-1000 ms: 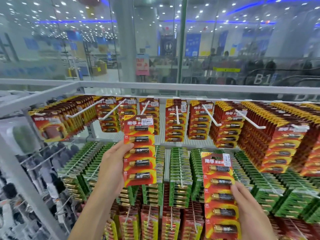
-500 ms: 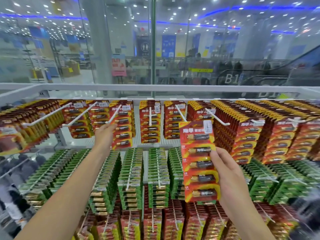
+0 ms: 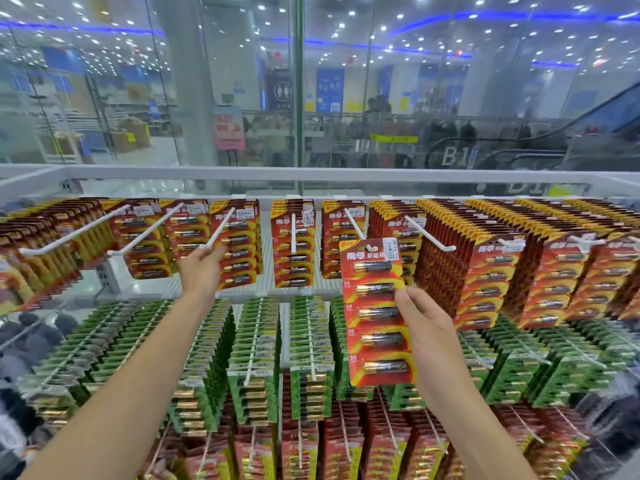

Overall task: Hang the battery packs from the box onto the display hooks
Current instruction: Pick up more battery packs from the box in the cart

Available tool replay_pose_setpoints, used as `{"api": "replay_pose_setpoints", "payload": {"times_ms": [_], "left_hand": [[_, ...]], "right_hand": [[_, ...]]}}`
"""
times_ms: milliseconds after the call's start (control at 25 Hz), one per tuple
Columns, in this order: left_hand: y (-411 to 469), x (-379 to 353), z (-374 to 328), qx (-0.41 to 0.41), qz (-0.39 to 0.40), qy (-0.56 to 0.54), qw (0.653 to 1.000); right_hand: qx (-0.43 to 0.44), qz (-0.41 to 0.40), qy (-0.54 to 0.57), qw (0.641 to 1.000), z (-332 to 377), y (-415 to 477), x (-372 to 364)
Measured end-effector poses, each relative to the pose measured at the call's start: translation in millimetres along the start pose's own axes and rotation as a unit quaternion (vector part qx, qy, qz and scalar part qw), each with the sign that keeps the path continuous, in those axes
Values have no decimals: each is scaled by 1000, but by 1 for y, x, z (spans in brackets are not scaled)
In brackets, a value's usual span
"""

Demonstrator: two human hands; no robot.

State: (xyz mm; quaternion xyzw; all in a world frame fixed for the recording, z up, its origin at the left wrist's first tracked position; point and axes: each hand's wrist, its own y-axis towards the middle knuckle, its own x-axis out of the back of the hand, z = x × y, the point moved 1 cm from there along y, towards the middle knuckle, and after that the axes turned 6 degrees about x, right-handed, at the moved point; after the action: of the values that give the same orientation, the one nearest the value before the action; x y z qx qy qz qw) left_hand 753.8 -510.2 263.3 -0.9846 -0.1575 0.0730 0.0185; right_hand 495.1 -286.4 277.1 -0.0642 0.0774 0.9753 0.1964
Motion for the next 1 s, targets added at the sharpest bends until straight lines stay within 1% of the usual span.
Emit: {"api": "replay_pose_setpoints", "payload": {"times_ms": [80, 160, 360, 480, 560, 680, 840, 920, 1000], "left_hand": [[2, 0, 1, -8, 8, -4, 1000], [3, -1, 3, -8, 4, -2, 1000], [3, -6, 4, -14, -15, 1, 1000], [10, -3, 2, 1, -38, -9, 999], [17, -1, 2, 3, -46, 4, 999], [24, 3, 2, -5, -55, 29, 998], [9, 16, 3, -11, -34, 41, 999], [-19, 28, 10, -3, 0, 36, 999], [-59, 37, 25, 14, 55, 39, 998]], "right_hand": [[-13, -5, -24, 1000, -1, 21, -11], [-20, -27, -47, 998, -9, 56, -24], [4, -67, -96, 993, -46, 147, -42], [23, -90, -128, 987, -63, 174, -43], [35, -111, -134, 984, -69, 184, -44], [45, -141, -133, 980, -75, 187, -44], [56, -156, -133, 977, -77, 153, -43], [55, -135, -122, 982, -76, 119, -42], [52, -98, -118, 987, -78, 82, -36]]}}
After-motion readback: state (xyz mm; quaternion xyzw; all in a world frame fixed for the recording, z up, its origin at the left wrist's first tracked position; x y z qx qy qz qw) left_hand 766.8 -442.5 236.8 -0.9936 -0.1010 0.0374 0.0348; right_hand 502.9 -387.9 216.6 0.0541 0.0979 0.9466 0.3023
